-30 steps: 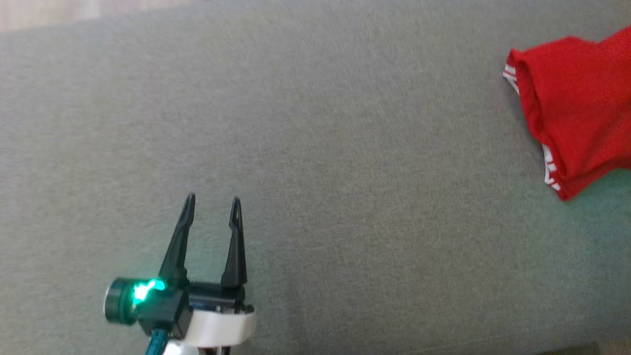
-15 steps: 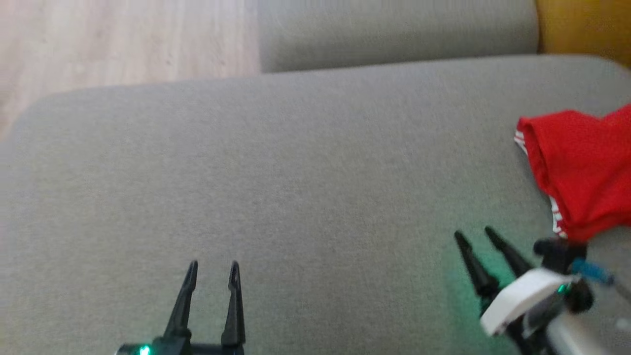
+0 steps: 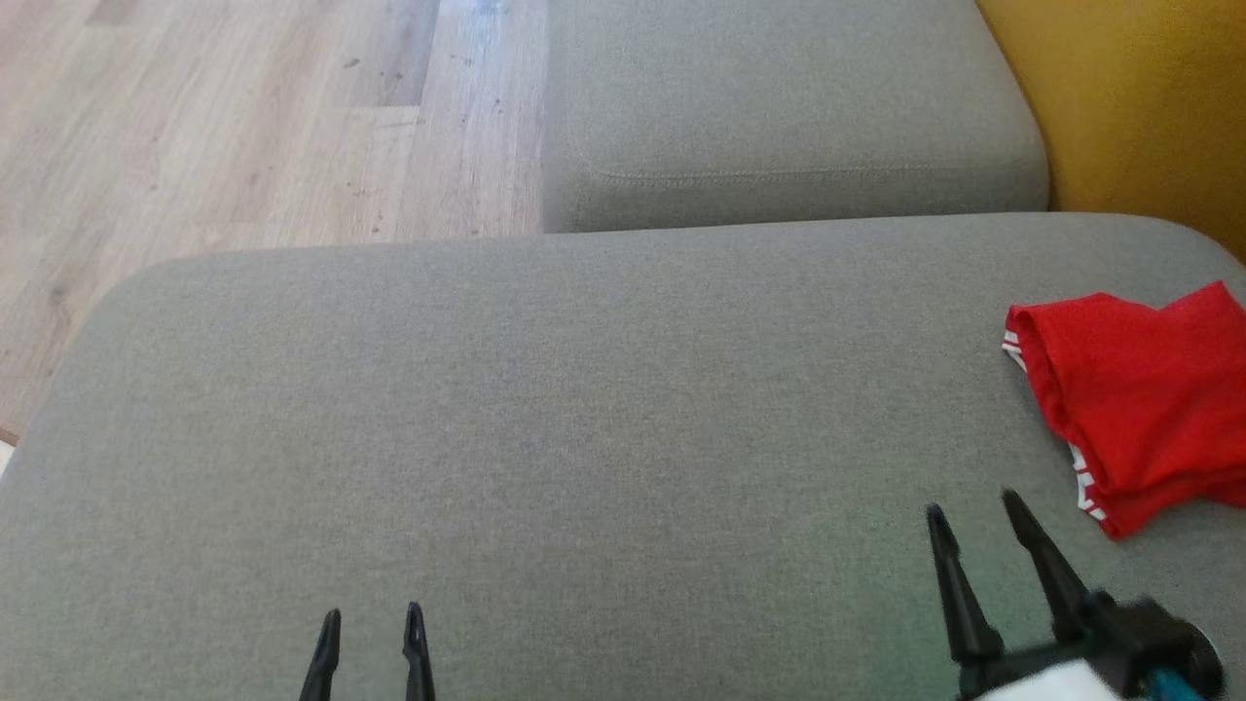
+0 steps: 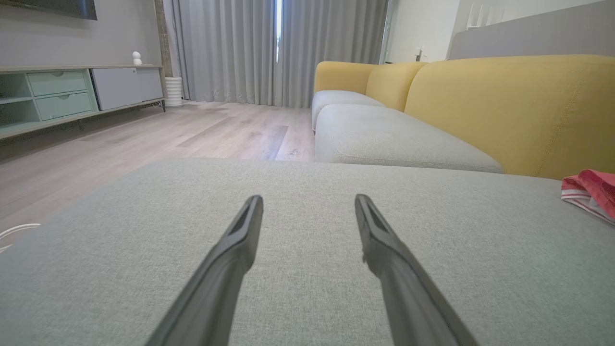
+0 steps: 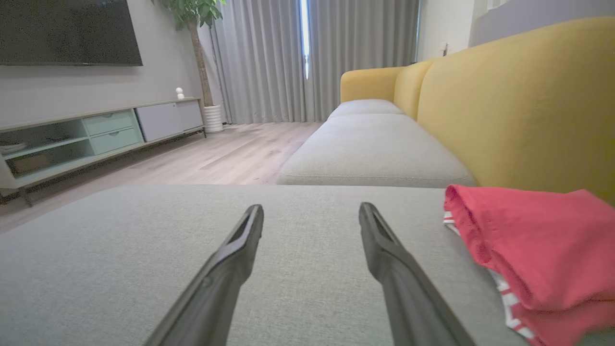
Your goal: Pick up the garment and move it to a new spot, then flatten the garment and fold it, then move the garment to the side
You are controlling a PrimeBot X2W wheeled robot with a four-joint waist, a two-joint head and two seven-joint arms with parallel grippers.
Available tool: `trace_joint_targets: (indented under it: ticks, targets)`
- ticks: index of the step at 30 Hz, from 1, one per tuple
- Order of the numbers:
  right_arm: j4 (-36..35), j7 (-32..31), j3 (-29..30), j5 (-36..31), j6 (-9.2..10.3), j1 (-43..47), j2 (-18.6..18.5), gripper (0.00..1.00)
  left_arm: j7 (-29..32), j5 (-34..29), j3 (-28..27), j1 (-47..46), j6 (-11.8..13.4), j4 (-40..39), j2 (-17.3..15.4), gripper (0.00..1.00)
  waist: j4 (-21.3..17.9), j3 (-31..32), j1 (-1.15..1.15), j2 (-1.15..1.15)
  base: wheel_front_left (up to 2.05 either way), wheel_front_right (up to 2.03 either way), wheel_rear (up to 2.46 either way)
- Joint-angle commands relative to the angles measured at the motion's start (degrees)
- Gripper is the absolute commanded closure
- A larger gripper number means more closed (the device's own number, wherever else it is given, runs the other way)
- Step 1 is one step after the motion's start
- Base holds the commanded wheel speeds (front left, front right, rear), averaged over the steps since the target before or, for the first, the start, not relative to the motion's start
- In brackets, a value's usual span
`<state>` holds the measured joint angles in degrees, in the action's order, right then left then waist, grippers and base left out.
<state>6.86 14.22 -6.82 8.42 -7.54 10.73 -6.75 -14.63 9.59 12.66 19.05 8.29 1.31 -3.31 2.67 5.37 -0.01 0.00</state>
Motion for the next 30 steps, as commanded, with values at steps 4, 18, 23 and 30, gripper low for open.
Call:
trace_joint_targets:
  ticks: [4, 18, 23, 30]
  targets:
    - [-5.2, 0.8, 1.7, -3.5, 0.05, 3.3, 0.8, 0.0, -0.4, 0.1, -2.7, -0.7, 0.6, -2.7, 0.4, 0.0, 0.3, 0.9, 0.01, 0.0, 0.0, 0.0, 0.0]
    - [-5.7, 0.8, 2.0, -4.1, 0.05, 6.7, 2.8, 0.0, -0.4, -0.2, -3.2, -0.2, 0.6, -3.3, 0.4, 0.0, 0.6, 2.3, 0.01, 0.0, 0.0, 0.0, 0.0]
    - [-3.7, 0.0, 3.1, -4.0, 0.0, 8.7, 3.3, 1.0, 0.0, -0.1, -1.3, 1.4, 0.3, -1.1, 0.0, 1.0, 0.4, 2.9, 0.01, 0.0, 0.0, 0.0, 0.0]
    - [-0.9, -0.5, 3.1, -0.9, 0.0, 8.4, 3.2, 1.0, 0.4, 2.9, -1.6, 1.0, 0.1, 1.6, -0.1, 1.0, 0.3, 2.7, 0.01, 0.0, 0.0, 0.0, 0.0]
